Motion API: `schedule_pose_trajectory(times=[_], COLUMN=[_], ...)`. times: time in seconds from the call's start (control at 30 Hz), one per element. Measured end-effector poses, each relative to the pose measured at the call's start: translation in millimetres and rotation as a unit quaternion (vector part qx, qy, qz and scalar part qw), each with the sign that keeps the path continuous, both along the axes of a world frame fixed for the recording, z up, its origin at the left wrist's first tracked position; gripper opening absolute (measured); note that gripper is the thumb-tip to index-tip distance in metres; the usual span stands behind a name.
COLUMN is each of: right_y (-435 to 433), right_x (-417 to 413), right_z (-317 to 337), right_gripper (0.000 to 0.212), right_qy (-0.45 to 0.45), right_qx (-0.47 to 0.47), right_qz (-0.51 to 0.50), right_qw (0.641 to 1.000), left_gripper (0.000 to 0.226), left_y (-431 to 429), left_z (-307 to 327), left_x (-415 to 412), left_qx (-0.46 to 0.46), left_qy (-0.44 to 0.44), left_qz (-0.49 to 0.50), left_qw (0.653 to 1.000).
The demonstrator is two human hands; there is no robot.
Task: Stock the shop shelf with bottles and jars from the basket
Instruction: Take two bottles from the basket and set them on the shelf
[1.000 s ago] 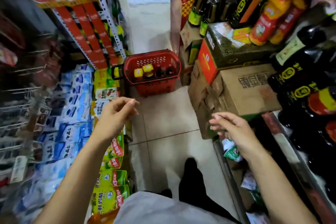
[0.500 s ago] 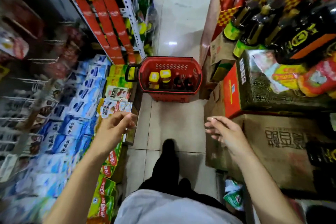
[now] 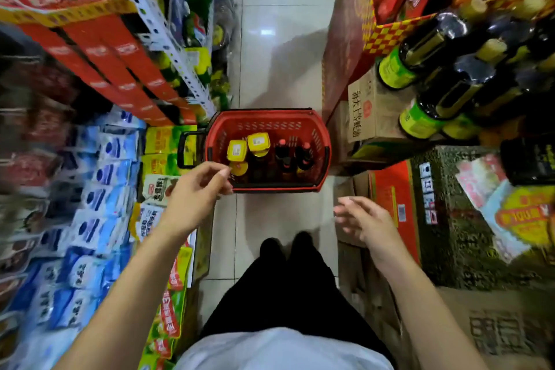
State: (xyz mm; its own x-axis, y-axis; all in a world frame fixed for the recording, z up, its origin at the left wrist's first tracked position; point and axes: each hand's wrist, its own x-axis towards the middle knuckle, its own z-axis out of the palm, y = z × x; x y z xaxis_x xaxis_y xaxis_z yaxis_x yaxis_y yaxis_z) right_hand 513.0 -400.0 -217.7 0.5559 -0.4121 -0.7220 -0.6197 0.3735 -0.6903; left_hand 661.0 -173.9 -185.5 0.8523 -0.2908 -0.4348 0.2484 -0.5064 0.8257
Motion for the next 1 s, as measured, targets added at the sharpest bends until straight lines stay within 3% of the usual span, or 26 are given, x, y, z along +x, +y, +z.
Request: schedule_pose_trajectory(times=[0.17,0.37,0.5,0.6,0.77,0.87,1.0], right_y=[-36.0,-72.2,-81.1,-79.0,-74.3,-70.7,-74.0], right_x=[68.5,136.0,174.1,198.6,214.0,216.4,221.6], right_z=[-55.0,-157.9,-252.2,-325.0,-447.0,-498.7,-527.7], right_gripper=[0.015,0.012,0.015,0.019,0.056,0.062,0.045], right_qy=[0.039,0.104,0.105,0.114,0.16,0.159,0.15], right_qx=[0.02,0.046,-0.052,-0.052,-0.028,-0.077,-0.124], right_qz=[-0.01,0.0,-0.017,-0.041,-0.073,-0.073,-0.062], right_qw=[0.999,0.994,0.993,0.991,0.984,0.982,0.979], left_gripper=[0.014,0.016,0.01,0.039,0.067,0.071,0.06], left_y=[-49.3,-91.2,-122.4,-146.3,-165.6,-174.4,-180.6], left_z=[-50.5,-165.9,-281.7,-361.8,-485.7,-533.9,-571.3], left_x=[63.4,120.4,144.2,147.2,135.4,125.1,127.0], left_qx=[-0.01,0.017,0.044,0.082,0.118,0.093,0.091], left_qy=[0.061,0.154,0.212,0.206,0.148,0.128,0.093], left_qz=[-0.005,0.0,-0.008,-0.066,-0.172,-0.187,-0.173], left_qw=[0.998,0.988,0.976,0.973,0.967,0.97,0.976])
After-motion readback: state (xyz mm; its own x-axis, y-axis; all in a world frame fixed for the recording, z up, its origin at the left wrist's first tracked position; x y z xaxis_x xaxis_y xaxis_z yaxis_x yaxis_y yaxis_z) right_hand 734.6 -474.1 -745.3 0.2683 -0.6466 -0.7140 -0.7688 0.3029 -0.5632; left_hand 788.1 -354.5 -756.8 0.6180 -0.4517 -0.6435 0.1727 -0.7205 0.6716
